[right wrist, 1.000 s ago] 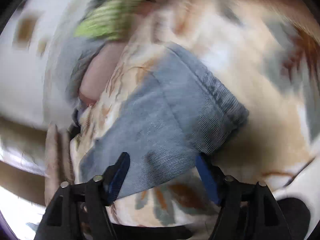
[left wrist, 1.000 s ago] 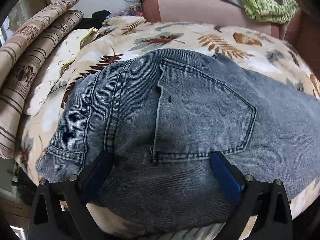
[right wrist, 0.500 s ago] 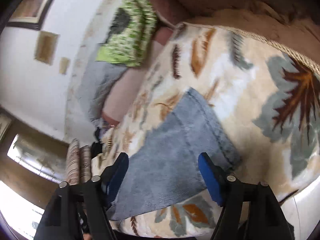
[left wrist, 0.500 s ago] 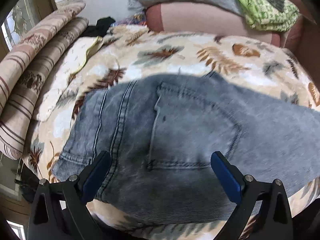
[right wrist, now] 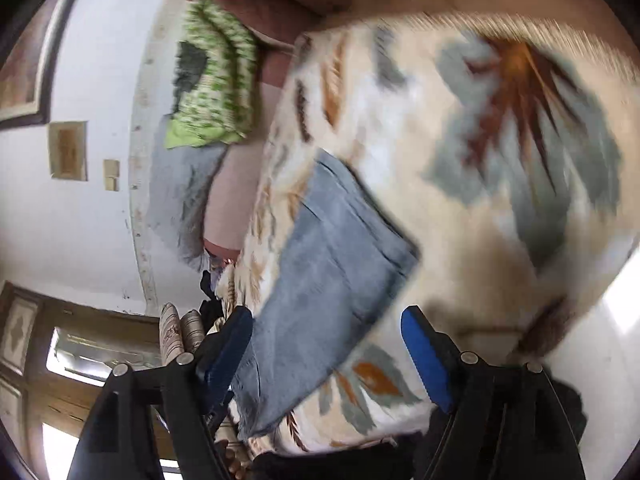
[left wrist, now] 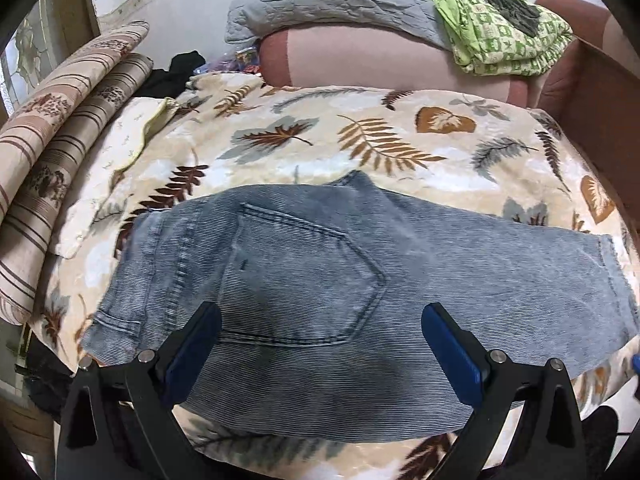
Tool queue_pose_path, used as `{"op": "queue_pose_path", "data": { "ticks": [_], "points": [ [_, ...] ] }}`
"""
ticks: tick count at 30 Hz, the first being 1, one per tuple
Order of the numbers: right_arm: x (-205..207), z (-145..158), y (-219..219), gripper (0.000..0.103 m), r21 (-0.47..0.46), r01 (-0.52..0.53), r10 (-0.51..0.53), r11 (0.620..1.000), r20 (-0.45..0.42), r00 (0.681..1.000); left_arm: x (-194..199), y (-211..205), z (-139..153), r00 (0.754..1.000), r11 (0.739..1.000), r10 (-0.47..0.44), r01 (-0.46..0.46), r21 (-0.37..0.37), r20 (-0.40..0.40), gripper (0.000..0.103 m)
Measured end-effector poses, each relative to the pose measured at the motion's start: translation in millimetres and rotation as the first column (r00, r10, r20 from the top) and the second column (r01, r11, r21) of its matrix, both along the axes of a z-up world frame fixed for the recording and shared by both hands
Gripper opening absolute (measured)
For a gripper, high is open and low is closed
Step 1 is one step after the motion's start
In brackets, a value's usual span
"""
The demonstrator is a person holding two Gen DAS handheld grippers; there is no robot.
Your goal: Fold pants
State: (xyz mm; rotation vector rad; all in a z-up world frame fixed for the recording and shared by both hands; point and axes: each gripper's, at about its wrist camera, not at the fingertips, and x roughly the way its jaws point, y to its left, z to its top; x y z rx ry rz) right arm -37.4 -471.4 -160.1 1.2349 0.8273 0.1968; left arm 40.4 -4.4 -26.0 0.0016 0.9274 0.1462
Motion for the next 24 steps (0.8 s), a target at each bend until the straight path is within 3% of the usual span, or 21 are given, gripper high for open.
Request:
{"op": "queue_pose_path", "data": {
  "ticks": [4,8,15,21,24],
  "points": [
    [9.8,-6.0,-6.0,0.079,0.028,0.028,-0.029,0.999,0.013,0.999,6.2,-15.2,-0.4,1.0,0.999,-0.022,0.022,-0.035,-0.004,0.101],
    [22.8,-22.1,-8.9,0.08,0.07,0.046,-0.043,0.996,-0.042,0.998,15.9,-40.5,1.3,0.998,0.995,-0.066,0.066,-0.077,0.002,0.101],
    [28.9,-15.3,-7.4,0.081,0.01,0.04,-0.04,0.999,-0.06,0.997,24.2,-84.8,-5.3,0.987,0.984,-0.161,0.16,-0.072,-0.007,0.101],
    [31.7,-12.9,-3.7,0.081,-0.039,0.051,-0.055,0.998,-0.087,0.995,24.4,-84.9,-7.8,0.985,0.982,-0.175,0.174,-0.071,-0.003,0.101],
    [37.1,-9.7,0.0,0.086,-0.068,0.033,-0.04,0.997,-0.094,0.995,24.3,-78.2,-10.5,0.985,0.982,-0.17,0.169,-0.084,-0.006,0.101]
  ]
}}
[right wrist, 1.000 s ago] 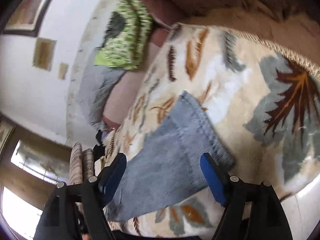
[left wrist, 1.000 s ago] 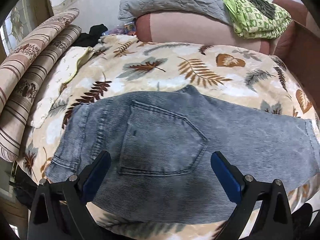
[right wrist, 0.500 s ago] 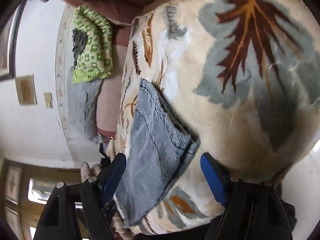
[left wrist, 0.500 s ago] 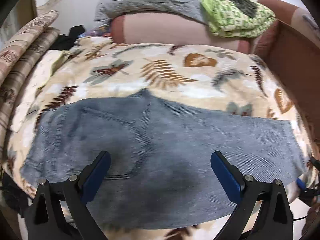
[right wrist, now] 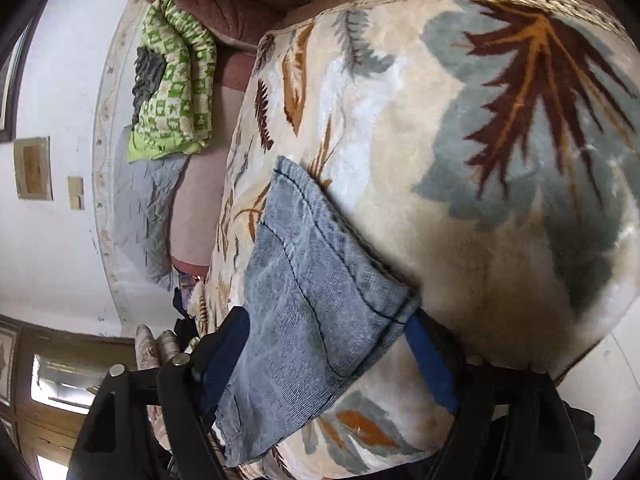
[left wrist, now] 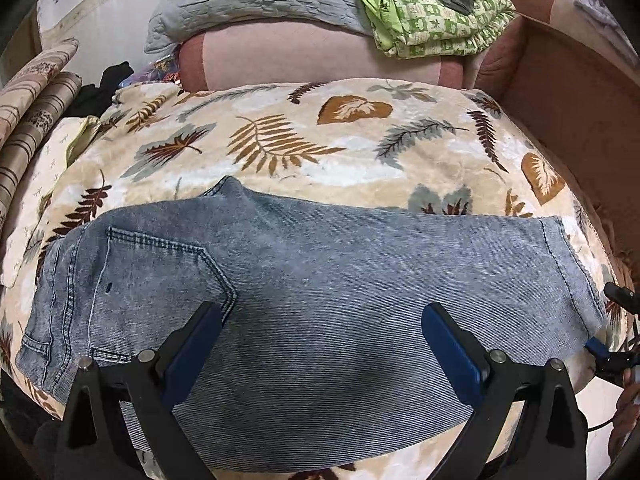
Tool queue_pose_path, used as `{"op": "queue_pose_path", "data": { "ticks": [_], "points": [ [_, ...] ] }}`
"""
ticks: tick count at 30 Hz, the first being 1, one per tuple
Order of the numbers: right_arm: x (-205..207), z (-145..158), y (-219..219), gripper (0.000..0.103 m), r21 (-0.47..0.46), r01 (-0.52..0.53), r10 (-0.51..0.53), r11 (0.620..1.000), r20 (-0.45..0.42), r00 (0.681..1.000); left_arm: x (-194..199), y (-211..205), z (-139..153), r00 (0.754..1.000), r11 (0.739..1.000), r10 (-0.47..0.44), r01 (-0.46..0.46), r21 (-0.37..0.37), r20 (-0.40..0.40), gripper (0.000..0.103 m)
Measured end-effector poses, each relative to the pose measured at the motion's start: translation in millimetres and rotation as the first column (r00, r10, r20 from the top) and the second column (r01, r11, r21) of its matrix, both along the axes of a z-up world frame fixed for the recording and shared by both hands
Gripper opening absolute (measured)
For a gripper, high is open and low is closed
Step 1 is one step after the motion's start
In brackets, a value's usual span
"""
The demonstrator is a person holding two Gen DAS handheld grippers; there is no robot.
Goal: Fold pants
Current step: 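Press the jeans flat with the left gripper while the right gripper holds the hems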
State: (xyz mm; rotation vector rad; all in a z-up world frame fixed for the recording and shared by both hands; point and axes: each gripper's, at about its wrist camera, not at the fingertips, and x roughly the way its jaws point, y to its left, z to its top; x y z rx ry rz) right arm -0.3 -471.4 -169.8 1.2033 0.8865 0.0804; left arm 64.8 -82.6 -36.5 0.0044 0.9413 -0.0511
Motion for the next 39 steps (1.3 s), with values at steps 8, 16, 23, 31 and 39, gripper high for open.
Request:
{"op": "queue_pose_path", "data": {
  "ticks": [8,16,23,31,39],
  "points": [
    [1.1,0.3,-0.8,0.086,0.014,0.022,-0.021,1.0,-0.035,0.999,3.1,11.6,-9.2,1.0,1.0,0.0,-0.001,-0.029,-0.026,0.101],
    [7.1,2.6,1.1,0.091,0.01,0.041,-0.04,0.999,-0.08,0.996,3.9,16.1,-18.2,0.999,0.997,-0.002,-0.002,-0.082,-0.052,0.101],
    [6.9,0.1,-0.9,0.091,0.016,0.034,-0.032,0.999,-0.071,0.997,4.2,-7.6,-20.5,0.997,0.998,-0.059,0.057,-0.038,-0.055,0.101],
    [-0.9,6.9,-0.7,0.089,0.0,0.029,-0.029,1.0,-0.094,0.995,9.6,-14.6,-19.0,0.997,0.998,-0.055,0.054,-0.015,-0.062,0.1],
    [16.0,11.8,11.9,0.097,-0.102,0.003,-0.017,0.995,-0.135,0.991,15.7,-28.7,-27.5,0.994,0.998,-0.067,0.068,0.008,-0.082,0.101]
  ]
}}
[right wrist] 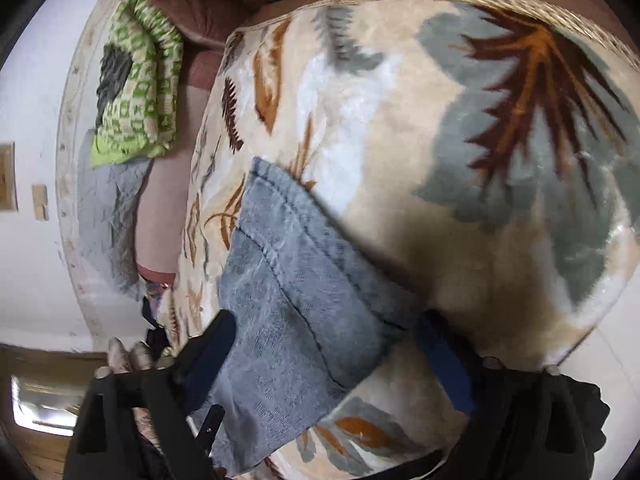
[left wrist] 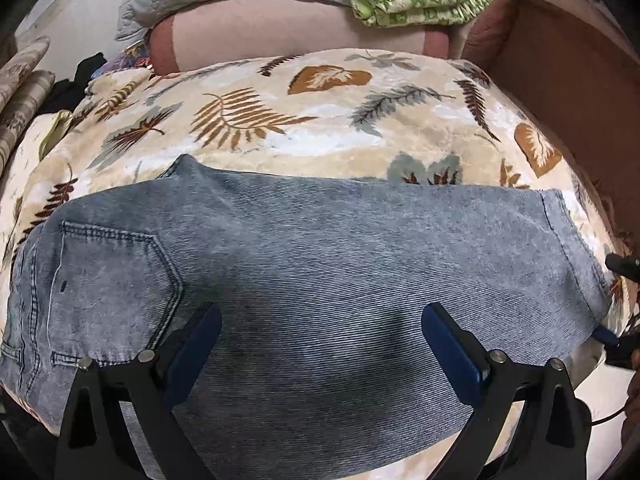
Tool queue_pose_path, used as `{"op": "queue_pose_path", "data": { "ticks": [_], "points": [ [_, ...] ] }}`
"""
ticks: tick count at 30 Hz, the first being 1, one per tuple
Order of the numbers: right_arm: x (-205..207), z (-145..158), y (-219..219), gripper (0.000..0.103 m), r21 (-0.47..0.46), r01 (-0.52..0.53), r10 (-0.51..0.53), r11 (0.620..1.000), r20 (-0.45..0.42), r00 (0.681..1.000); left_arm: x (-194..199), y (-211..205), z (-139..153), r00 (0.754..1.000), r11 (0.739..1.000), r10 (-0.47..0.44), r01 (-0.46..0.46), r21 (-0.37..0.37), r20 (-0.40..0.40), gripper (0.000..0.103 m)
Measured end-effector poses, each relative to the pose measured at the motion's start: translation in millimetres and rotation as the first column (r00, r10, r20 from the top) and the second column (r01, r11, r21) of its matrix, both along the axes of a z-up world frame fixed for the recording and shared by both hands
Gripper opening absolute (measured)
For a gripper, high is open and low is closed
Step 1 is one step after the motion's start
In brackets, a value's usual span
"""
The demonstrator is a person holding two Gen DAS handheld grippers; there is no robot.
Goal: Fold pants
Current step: 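Press the jeans flat with the left gripper while the right gripper holds the hems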
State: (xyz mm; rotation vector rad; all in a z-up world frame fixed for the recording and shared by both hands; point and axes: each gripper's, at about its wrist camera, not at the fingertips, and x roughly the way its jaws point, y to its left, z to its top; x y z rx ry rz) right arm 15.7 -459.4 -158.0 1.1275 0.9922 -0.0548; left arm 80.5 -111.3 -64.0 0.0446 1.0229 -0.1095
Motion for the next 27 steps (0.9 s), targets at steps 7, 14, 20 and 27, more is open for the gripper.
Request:
{"op": "queue_pose_path", "data": {
  "ticks": [7,14,20,27],
  "points": [
    [-4.5,2.7,0.9,0.077,-0.079,-0.041,0.042,0.996,0.011,0.999,2.2,-16.8,-1.9,1.0,1.0,-0.022,0.022,0.008,-0.011,0.101],
    [-14.3,-5.1,-11.4,0.078,0.026,0.023,-0.024,0.999,0.035,0.999,9.2,-56.5,-36.0,0.991,0.975,-0.105,0.118,0.186,-0.077,0.101],
    [-23.8,-2.8,-14.6,0.078,0.061,0.069,-0.071,0.996,0.021,0.997,2.7,-49.2,2.5,0.995,0.988,-0.097,0.094,0.125,0.017,0.1],
    [-15.1,-5.2,-11.9,0.073,0.008,0.028,-0.028,1.0,-0.003,1.0,9.3,-59.7,-38.8,0.989,0.973,-0.131,0.141,0.185,-0.064,0.103]
  ]
}}
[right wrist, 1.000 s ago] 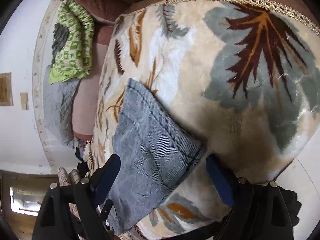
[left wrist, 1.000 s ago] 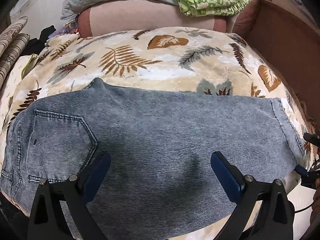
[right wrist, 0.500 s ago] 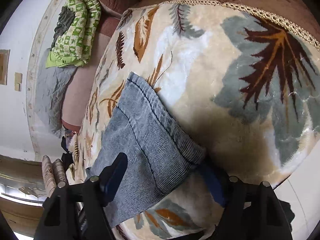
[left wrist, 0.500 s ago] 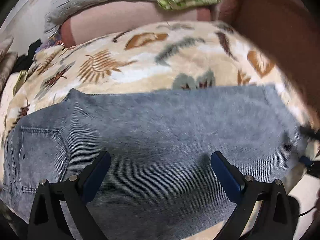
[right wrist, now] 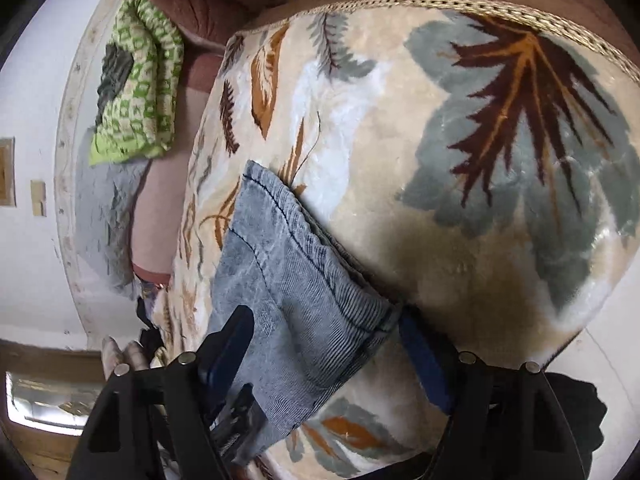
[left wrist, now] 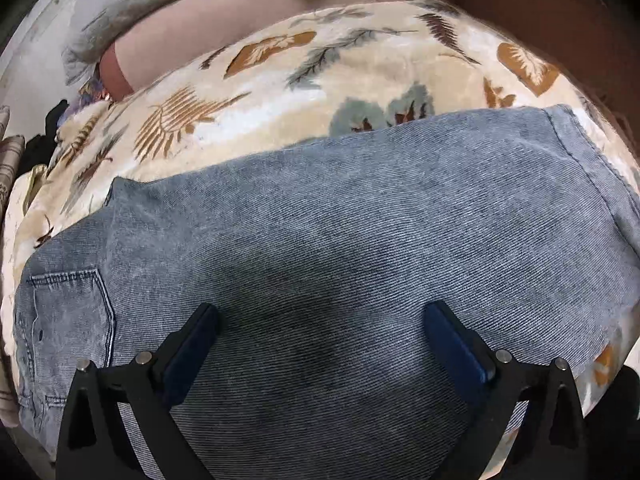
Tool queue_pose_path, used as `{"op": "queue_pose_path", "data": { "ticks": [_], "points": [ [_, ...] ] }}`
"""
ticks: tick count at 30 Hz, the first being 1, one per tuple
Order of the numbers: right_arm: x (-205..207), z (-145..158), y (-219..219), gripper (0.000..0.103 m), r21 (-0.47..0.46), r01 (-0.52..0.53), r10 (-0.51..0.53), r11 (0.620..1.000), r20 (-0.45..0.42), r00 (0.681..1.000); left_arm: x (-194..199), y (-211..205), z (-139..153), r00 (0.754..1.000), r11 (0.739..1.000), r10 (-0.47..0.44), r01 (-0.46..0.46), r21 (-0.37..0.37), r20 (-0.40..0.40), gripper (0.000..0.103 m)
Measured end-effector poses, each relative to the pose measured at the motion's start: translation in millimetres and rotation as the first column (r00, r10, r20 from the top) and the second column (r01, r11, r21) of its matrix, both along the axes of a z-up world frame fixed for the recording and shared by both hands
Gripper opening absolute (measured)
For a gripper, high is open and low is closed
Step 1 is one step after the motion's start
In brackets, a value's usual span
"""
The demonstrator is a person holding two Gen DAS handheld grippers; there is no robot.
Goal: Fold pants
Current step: 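Press the jeans flat with the left gripper while the right gripper holds the hems, then fold the leg hems over onto the seat with the right gripper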
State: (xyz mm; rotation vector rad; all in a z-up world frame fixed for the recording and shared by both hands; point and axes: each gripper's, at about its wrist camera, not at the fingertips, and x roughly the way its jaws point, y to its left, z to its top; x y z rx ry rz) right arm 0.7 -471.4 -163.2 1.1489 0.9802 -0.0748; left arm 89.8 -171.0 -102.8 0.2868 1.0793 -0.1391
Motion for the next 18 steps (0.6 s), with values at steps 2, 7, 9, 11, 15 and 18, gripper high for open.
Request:
{"op": "queue_pose_path", "data": {
  "ticks": [2,7,9,11,15,18],
  "points": [
    [1.7,0.3,-1.3,0.055,-0.028,-0.013,0.012,1.0,-0.024,1.0,0.7,-1.5,0.6,1.0,1.0,0.003,-0.003,0.007,-0.008,0.103],
    [1.7,-0.1,-5.8,0.029,-0.047,-0.04,0.038,0.998,-0.033,0.999,2.3,-3.4,8.7,1.0,1.0,-0.013,0.013,0.012,-0.028,0.101],
    [3.3,3.6,-4.1,0.029,-0.071,-0.05,0.048,0.996,-0.036,0.998,-1.1,3.0,23.2,1.0,0.999,0.002,-0.003,-0.036,-0.025,0.1],
    [2.7,4.3,-3.7,0.029,-0.08,-0.053,0.05,0.995,-0.037,0.998,-14.6,6.3,36.5,0.998,0.999,-0.012,0.015,-0.042,0.061,0.1],
    [8.1,19.7,3.5,0.026,-0.149,-0.083,0.079,0.985,-0.029,0.996,-5.3,7.0,-7.1,1.0,1.0,-0.021,0.021,-0.002,-0.019,0.103],
    [16.6,65.3,26.3,0.022,-0.278,-0.116,0.134,0.954,0.043,0.99,-6.6,1.9,-6.2,0.999,0.999,-0.033,0.033,0.031,-0.014,0.103]
  ]
}}
